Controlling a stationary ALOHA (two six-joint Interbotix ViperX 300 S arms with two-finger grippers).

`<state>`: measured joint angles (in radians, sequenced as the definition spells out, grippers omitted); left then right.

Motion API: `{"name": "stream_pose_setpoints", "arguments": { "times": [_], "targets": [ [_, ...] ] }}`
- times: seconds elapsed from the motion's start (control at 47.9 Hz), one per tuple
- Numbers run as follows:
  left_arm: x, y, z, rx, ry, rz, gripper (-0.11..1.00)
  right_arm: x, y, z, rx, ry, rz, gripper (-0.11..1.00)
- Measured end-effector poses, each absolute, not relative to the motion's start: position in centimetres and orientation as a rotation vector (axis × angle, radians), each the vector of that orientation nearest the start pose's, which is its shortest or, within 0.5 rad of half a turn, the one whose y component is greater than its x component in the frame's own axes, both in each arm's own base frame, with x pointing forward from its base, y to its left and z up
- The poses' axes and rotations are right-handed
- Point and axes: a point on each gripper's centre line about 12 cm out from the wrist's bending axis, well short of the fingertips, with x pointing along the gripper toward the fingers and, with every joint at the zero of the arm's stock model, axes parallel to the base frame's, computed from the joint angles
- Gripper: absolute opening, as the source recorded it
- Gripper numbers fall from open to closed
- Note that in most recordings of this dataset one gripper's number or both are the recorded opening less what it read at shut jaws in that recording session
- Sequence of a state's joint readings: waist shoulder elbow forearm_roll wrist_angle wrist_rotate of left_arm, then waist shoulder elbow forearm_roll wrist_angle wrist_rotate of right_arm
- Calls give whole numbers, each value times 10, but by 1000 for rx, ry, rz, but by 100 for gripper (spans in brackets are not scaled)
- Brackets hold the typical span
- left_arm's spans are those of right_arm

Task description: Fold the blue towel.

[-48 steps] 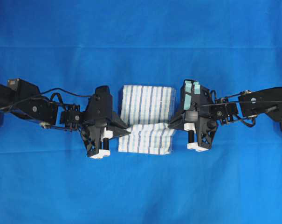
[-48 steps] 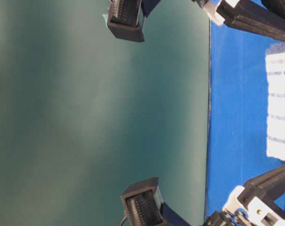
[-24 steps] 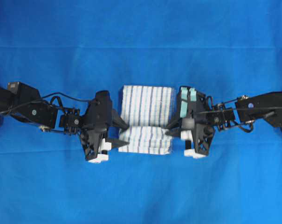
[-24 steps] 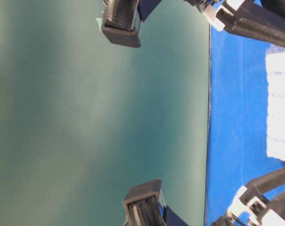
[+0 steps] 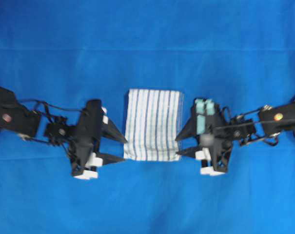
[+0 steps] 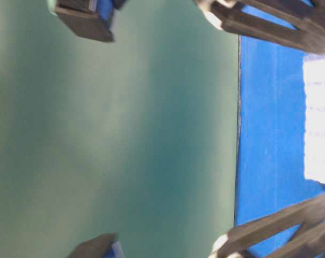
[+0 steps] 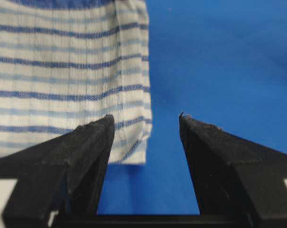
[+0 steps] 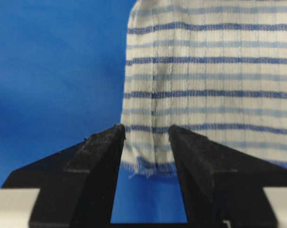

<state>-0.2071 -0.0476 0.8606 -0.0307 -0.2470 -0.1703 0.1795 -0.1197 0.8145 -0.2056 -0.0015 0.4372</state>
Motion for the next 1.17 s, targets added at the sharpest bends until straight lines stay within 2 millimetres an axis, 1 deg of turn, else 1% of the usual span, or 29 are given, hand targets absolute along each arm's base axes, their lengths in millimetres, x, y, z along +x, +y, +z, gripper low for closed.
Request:
{"name": "stream_pose_setpoints", "arguments": {
  "times": [0.104,0.209,0.293,0.439,0.585,0.648,0.731,0.794,0.857,0.982,1.17],
  "targets": [
    [332,-69,171,-118,540,-148,49,331,59,184,149,682,89,49],
    [316,-66,198,-71,462,-171,49,318,56,202,129,645,94,49],
    [301,-63,213,-26,406,-185,49,306,53,214,112,608,101,49],
    [275,-54,232,20,321,-189,50,285,49,230,101,542,109,49],
    [250,-41,244,25,251,-160,50,256,41,249,95,448,111,49],
    [239,-34,248,22,220,-139,50,245,37,253,86,421,106,49],
    [220,-24,252,21,180,-105,50,227,28,256,77,378,84,49],
    [207,-17,254,25,150,-81,50,214,20,254,76,355,58,49],
    [195,-12,252,25,139,-62,50,203,13,252,76,330,34,49],
    [176,-5,245,24,124,-30,50,180,1,233,83,314,-22,49],
    [158,4,231,21,149,23,50,164,-8,211,93,310,-73,49]
  ]
}}
